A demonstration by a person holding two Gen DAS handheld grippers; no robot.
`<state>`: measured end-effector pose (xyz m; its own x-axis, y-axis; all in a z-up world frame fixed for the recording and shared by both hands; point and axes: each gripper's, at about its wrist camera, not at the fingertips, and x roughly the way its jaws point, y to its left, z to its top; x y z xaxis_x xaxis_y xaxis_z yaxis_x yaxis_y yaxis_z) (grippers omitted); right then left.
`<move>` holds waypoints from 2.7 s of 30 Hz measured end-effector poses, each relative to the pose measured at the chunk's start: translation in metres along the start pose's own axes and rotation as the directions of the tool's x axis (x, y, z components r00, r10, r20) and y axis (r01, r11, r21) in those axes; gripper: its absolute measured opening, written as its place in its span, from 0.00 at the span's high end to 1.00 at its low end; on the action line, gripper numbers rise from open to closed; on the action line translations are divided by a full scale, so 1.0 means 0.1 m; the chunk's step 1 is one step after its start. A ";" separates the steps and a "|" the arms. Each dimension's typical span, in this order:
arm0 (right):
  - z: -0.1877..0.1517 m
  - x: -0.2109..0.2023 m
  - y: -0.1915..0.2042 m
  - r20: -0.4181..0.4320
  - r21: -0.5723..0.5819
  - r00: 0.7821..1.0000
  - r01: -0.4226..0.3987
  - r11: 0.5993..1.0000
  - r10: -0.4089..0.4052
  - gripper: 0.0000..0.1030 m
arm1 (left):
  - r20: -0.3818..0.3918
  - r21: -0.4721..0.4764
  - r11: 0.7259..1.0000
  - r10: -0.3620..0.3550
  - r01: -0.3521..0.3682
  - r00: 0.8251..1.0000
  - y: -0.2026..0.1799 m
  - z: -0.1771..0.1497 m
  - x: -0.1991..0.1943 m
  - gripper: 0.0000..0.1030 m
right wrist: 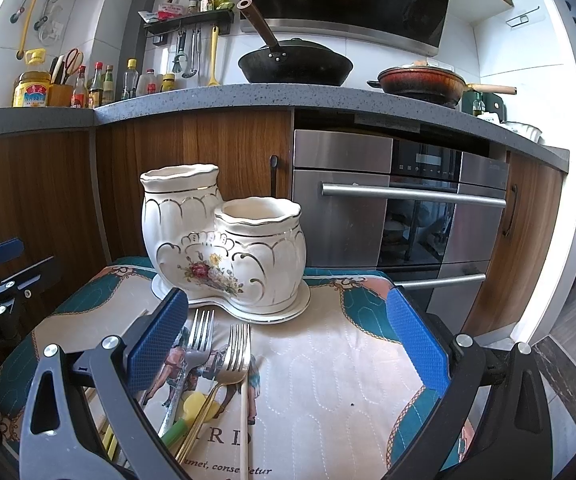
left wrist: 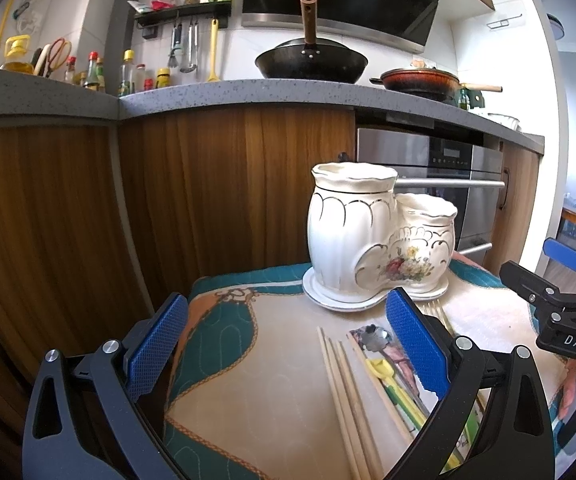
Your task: Organize utensils
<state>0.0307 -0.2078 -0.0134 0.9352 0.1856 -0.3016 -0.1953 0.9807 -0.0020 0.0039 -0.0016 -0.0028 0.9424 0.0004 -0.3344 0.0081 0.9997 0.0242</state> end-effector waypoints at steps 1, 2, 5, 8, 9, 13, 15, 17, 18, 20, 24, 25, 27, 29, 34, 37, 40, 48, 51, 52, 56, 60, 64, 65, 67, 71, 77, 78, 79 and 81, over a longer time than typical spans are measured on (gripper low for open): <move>0.00 0.00 0.00 -0.003 0.001 1.000 -0.002 1.000 0.002 0.05 | -0.003 0.001 1.000 -0.001 0.001 1.000 -0.01 0.01 0.01 0.05; 0.00 0.01 -0.01 -0.005 0.005 1.000 -0.004 1.000 0.004 0.05 | -0.006 0.000 1.000 -0.001 0.001 1.000 -0.01 0.01 0.02 0.05; 0.00 0.01 -0.03 -0.007 0.019 1.000 -0.008 1.000 0.008 0.05 | -0.011 -0.005 1.000 0.005 -0.005 1.000 0.00 0.00 0.04 0.05; 0.00 0.04 -0.04 -0.017 0.026 1.000 -0.016 1.000 0.016 0.05 | -0.024 -0.003 1.000 0.007 -0.007 1.000 0.00 0.00 0.07 0.05; 0.00 0.04 -0.05 -0.020 0.029 1.000 -0.020 0.999 0.021 0.05 | -0.029 -0.002 1.000 0.008 -0.008 1.000 0.00 0.00 0.08 0.05; -0.01 0.06 -0.09 -0.027 0.050 0.999 -0.027 0.998 0.028 0.05 | -0.047 -0.002 1.000 0.014 -0.014 0.999 -0.01 0.00 0.11 0.05; -0.01 0.05 -0.10 -0.025 0.056 0.999 -0.033 0.998 0.034 0.05 | -0.052 0.004 1.000 0.022 -0.022 0.998 -0.02 0.00 0.12 0.05; -0.01 0.04 -0.11 -0.017 0.059 0.999 -0.041 0.997 0.042 0.05 | -0.053 0.014 1.000 0.028 -0.027 0.998 -0.04 0.00 0.12 0.05; -0.01 0.04 -0.11 -0.013 0.060 0.999 -0.041 0.997 0.042 0.05 | -0.055 0.015 0.999 0.029 -0.029 0.998 -0.04 0.00 0.12 0.05; -0.01 0.03 -0.10 -0.012 0.058 0.999 -0.035 0.998 0.036 0.05 | -0.059 0.012 1.000 0.028 -0.027 0.998 -0.03 0.00 0.12 0.05; 0.02 0.07 -0.08 -0.068 0.041 0.997 0.043 0.998 -0.040 0.05 | -0.095 0.015 1.000 -0.009 0.011 0.995 -0.01 -0.02 0.13 0.05; 0.02 0.08 -0.09 -0.079 0.042 0.995 0.062 0.997 -0.058 0.05 | -0.108 0.029 1.000 -0.007 0.011 0.994 -0.02 -0.02 0.14 0.05; 0.02 0.09 -0.12 -0.092 0.042 0.994 0.061 0.997 -0.057 0.05 | -0.150 0.075 0.997 -0.002 0.014 0.989 -0.05 -0.03 0.17 0.05; -0.01 0.03 -0.16 -0.049 0.063 0.999 0.011 0.998 -0.007 0.05 | -0.179 0.097 0.995 -0.008 0.025 0.984 -0.06 -0.04 0.19 0.05; 0.04 0.03 -0.17 -0.098 0.054 0.994 -0.038 0.998 0.043 0.05 | -0.246 0.124 0.991 -0.012 0.044 0.969 -0.06 -0.02 0.22 0.05; 0.05 0.03 -0.19 -0.127 0.049 0.991 -0.044 0.998 0.050 0.05 | -0.309 0.136 0.990 -0.002 0.046 0.951 -0.04 -0.03 0.29 0.05; 0.03 0.03 -0.22 -0.156 0.025 0.988 0.021 0.999 -0.017 0.05 | -0.360 0.149 0.988 0.009 0.048 0.933 -0.01 -0.07 0.36 0.05; -0.06 0.24 -0.23 -0.298 0.015 0.950 -0.089 0.996 0.090 0.06 | -0.474 0.102 0.987 -0.065 0.127 0.878 0.01 -0.17 0.55 0.20; -0.08 0.31 -0.17 -0.330 -0.020 0.939 -0.106 0.994 0.094 0.10 | -0.529 0.123 0.980 -0.069 0.157 0.846 -0.08 -0.22 0.65 0.41; -0.08 0.32 -0.15 -0.331 -0.034 0.939 -0.109 0.993 0.092 0.12 | -0.544 0.124 0.978 -0.074 0.167 0.836 -0.09 -0.23 0.68 0.45; -0.10 0.37 -0.10 -0.356 -0.067 0.930 -0.118 0.991 0.087 0.22 | -0.582 0.125 0.974 -0.083 0.189 0.809 -0.16 -0.29 0.73 0.53; -0.15 0.43 -0.10 -0.402 -0.075 0.910 -0.140 0.987 0.099 0.29 | -0.608 0.127 0.972 -0.082 0.198 0.790 -0.17 -0.29 0.73 0.61; -0.16 0.42 -0.12 -0.428 -0.056 0.895 -0.162 0.985 0.123 0.33 | -0.658 0.122 0.967 -0.090 0.224 0.747 -0.18 -0.33 0.69 0.64; -0.16 0.41 -0.12 -0.434 -0.051 0.891 -0.171 0.984 0.132 0.34 | -0.661 0.124 0.967 -0.088 0.224 0.745 -0.19 -0.33 0.68 0.64; -0.17 0.40 -0.10 -0.453 -0.053 0.880 -0.185 0.981 0.142 0.34 | -0.669 0.130 0.965 -0.084 0.227 0.739 -0.22 -0.33 0.69 0.69; -0.22 0.42 -0.06 -0.502 -0.055 0.847 -0.235 0.971 0.176 0.42 | -0.669 0.125 0.965 -0.090 0.232 0.738 -0.25 -0.32 0.71 0.87; -0.28 0.47 0.00 -0.553 -0.037 0.811 -0.253 0.967 0.191 0.48 | -0.637 0.122 0.967 -0.098 0.225 0.765 -0.23 -0.34 0.65 0.95; -0.28 0.48 0.01 -0.554 -0.029 0.808 -0.259 0.965 0.200 0.49 | -0.633 0.111 0.969 -0.103 0.223 0.767 -0.21 -0.35 0.64 0.95; -0.27 0.46 0.05 -0.551 -0.019 0.805 -0.274 0.962 0.219 0.49 | -0.632 0.105 0.970 -0.106 0.220 0.768 -0.19 -0.35 0.66 0.95; -0.25 0.45 0.14 -0.550 -0.013 0.799 -0.301 0.953 0.245 0.58 | -0.628 0.095 0.971 -0.111 0.218 0.771 -0.16 -0.36 0.63 0.96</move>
<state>0.0622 -0.1873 -0.0507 0.5366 0.3549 -0.7656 -0.4717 0.8784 0.0766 0.0509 -0.0162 -0.0582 0.5155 -0.0948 -0.8516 0.2446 0.9688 0.0402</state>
